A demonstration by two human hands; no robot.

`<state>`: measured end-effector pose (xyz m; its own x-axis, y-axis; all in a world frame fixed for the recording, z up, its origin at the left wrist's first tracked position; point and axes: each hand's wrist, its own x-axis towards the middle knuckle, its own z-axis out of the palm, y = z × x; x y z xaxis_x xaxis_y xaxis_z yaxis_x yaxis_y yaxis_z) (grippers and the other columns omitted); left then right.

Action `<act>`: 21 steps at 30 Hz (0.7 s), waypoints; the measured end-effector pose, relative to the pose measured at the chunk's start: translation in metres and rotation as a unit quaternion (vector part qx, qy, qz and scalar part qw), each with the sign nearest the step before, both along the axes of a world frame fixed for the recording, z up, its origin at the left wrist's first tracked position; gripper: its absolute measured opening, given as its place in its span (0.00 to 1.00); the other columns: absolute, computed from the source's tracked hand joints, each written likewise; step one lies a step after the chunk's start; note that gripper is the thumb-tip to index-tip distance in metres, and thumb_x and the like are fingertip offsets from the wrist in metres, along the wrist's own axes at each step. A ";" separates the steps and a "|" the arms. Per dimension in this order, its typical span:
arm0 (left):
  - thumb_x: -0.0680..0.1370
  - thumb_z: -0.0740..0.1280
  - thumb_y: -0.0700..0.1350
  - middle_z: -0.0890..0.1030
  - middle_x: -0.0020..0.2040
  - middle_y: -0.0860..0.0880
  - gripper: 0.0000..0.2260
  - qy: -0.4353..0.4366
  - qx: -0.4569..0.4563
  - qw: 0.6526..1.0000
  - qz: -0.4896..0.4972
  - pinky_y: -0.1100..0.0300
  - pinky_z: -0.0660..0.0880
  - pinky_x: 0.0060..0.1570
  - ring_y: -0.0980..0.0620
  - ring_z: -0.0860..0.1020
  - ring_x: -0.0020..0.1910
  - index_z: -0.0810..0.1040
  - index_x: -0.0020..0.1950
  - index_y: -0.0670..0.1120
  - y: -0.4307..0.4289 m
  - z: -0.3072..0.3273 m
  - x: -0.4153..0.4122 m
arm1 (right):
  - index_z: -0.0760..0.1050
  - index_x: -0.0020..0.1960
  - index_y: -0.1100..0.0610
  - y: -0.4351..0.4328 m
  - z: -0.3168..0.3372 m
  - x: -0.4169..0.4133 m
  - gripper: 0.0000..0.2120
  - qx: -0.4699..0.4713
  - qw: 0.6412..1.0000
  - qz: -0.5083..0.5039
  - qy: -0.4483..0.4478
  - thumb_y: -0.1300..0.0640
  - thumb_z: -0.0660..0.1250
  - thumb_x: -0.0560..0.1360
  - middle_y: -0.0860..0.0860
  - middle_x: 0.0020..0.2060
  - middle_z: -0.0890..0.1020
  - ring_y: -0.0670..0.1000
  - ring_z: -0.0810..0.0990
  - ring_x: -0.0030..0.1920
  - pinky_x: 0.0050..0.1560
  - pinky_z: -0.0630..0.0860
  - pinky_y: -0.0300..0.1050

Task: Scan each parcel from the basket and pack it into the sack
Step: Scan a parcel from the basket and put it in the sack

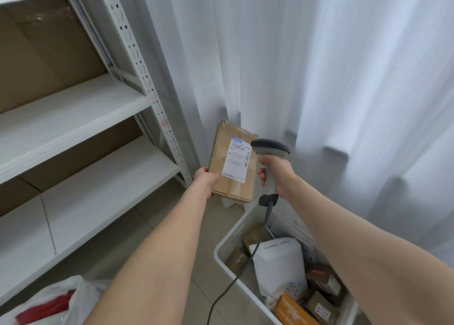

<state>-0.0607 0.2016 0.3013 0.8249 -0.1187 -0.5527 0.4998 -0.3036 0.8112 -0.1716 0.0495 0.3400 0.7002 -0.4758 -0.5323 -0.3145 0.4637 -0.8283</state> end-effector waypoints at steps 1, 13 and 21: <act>0.80 0.63 0.37 0.77 0.60 0.42 0.18 0.003 -0.003 1.000 0.004 0.52 0.75 0.39 0.43 0.77 0.53 0.68 0.69 0.44 0.001 0.000 0.000 | 0.74 0.49 0.60 0.001 0.003 0.001 0.03 -0.001 1.000 0.006 0.002 0.62 0.65 0.75 0.55 0.29 0.77 0.49 0.72 0.24 0.27 0.72 0.41; 0.80 0.63 0.38 0.77 0.61 0.42 0.17 0.028 -0.024 0.999 0.023 0.47 0.77 0.51 0.42 0.78 0.57 0.68 0.69 0.45 0.015 -0.006 0.009 | 0.73 0.46 0.61 0.017 0.023 0.009 0.01 -0.008 0.999 0.049 0.011 0.63 0.64 0.75 0.54 0.27 0.74 0.49 0.70 0.23 0.25 0.70 0.38; 0.80 0.62 0.39 0.77 0.61 0.42 0.17 0.032 -0.034 0.998 0.033 0.47 0.77 0.51 0.42 0.77 0.57 0.67 0.69 0.46 0.034 -0.006 0.013 | 0.74 0.49 0.61 0.030 0.026 0.016 0.04 -0.006 0.998 0.057 0.014 0.62 0.66 0.75 0.55 0.30 0.76 0.48 0.72 0.22 0.26 0.73 0.37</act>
